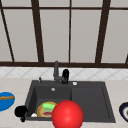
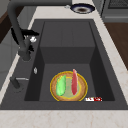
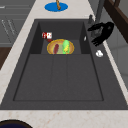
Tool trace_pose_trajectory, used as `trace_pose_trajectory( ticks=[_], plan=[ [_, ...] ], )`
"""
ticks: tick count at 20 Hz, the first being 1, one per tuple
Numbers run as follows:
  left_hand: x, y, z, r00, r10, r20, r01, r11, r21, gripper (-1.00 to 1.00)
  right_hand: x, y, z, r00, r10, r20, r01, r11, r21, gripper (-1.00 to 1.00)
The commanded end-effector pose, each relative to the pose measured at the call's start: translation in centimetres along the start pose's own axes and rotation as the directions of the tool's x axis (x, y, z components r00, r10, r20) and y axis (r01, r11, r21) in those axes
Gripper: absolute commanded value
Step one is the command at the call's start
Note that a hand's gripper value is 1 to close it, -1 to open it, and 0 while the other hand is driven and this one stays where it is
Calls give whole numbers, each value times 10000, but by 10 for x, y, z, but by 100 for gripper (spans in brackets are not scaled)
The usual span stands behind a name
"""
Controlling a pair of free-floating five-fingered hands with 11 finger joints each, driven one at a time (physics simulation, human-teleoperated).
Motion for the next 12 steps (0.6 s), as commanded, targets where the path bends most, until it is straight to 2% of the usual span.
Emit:
trace_pose_trajectory(
  ticks=[1, 2, 3, 4, 5, 7, 8, 9, 10, 12],
  plan=[
    [0, 0, 0, 10000, 0, 0, 0, 10000, 0, 0, 13, -23, 1, 9963, -529, -676, 482, 9964, -692, -100],
    [0, 0, 0, 10000, 0, 0, 0, 10000, 0, 0, 12, -19, -12, 9975, -539, -456, 513, 9971, -561, -100],
    [0, 0, 0, 10000, 0, 0, 0, 10000, 0, 0, 20, 23, -31, 9995, -238, -218, 236, 9996, -125, -100],
    [0, 0, 0, 10000, 0, 0, 0, 10000, 0, 0, 13, 28, -29, 9995, -23, -307, 22, 10000, -28, -100],
    [0, 0, 0, 10000, 0, 0, 0, 10000, 0, 0, 11, 29, -23, 10000, -27, -29, 28, 9998, 178, -100],
    [0, 0, 0, 10000, 0, 0, 0, 10000, 0, 0, 8, 29, -24, 9997, 34, 239, -32, 9999, -104, -100],
    [0, 0, 0, 10000, 0, 0, 0, 10000, 0, 0, 16, 11, -27, 9984, -282, 497, 282, 9996, -1, -100],
    [0, 0, 0, 10000, 0, 0, 0, 10000, 0, 0, 7, -20, -18, 9964, -823, 198, 821, 9966, 117, -100],
    [0, 0, 0, 10000, 0, 0, 0, 10000, 0, 0, 6, -21, -13, 9962, -865, 98, 866, 9962, -69, -100],
    [0, 0, 0, 10000, 0, 0, 0, 10000, 0, 0, 11, -17, 0, 9974, -713, 30, 713, 9974, 48, -100]
  ],
)
